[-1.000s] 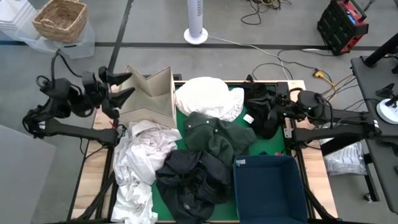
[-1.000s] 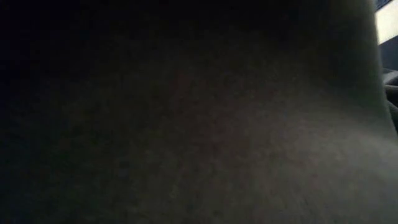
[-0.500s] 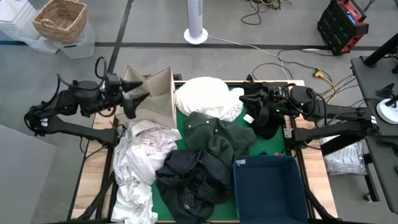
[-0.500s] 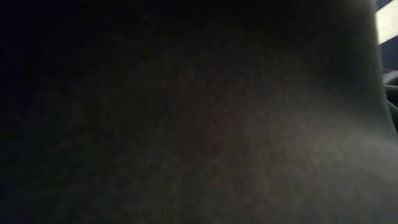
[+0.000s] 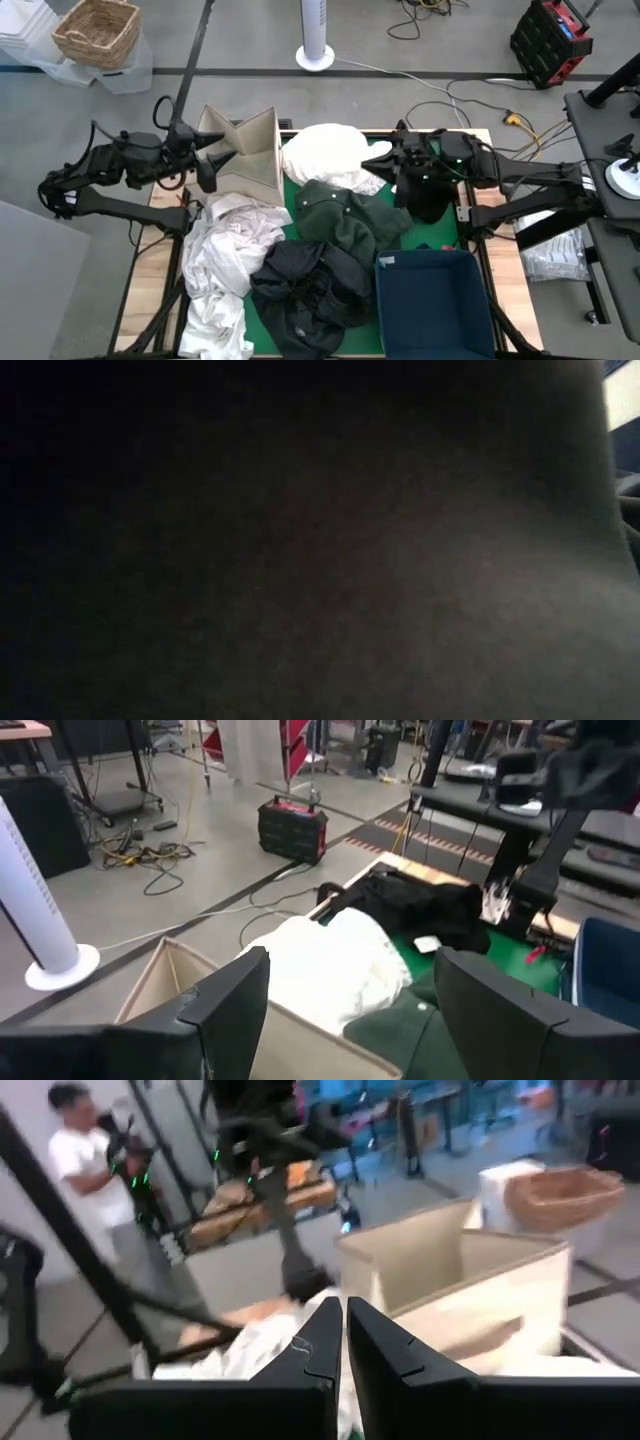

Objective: Sort clothes
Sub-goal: Put the black cloth into the white bin

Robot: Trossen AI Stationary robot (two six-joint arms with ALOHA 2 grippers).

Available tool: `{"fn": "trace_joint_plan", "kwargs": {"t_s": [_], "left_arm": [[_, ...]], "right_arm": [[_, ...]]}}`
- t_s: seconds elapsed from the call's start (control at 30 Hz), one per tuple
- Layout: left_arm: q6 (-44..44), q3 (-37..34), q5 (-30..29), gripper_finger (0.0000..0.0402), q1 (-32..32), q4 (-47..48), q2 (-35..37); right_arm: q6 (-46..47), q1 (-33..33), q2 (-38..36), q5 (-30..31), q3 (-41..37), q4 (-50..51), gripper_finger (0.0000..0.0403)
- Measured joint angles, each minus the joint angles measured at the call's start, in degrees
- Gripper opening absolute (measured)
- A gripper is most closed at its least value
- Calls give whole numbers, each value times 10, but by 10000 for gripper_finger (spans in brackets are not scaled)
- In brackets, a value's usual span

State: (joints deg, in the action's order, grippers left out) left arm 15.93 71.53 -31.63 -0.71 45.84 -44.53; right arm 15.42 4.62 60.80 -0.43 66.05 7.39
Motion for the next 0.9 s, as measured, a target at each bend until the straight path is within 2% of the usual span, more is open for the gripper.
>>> {"fn": "trace_joint_plan", "kwargs": {"t_s": [0.3,0.5,0.63,0.77,0.9], "left_arm": [[0,0,-6,259,0,38,0],[-5,0,-7,258,0,54,0],[24,-1,-12,258,0,57,-1],[49,-1,-19,258,0,57,-2],[56,-1,-19,258,0,56,-8]], "right_arm": [[-26,-39,150,2,204,261,13],[-57,-80,245,-1,301,355,13],[-62,-106,297,-17,350,401,17],[-76,-123,339,-32,386,433,52],[-108,-126,371,-31,416,462,113]]}}
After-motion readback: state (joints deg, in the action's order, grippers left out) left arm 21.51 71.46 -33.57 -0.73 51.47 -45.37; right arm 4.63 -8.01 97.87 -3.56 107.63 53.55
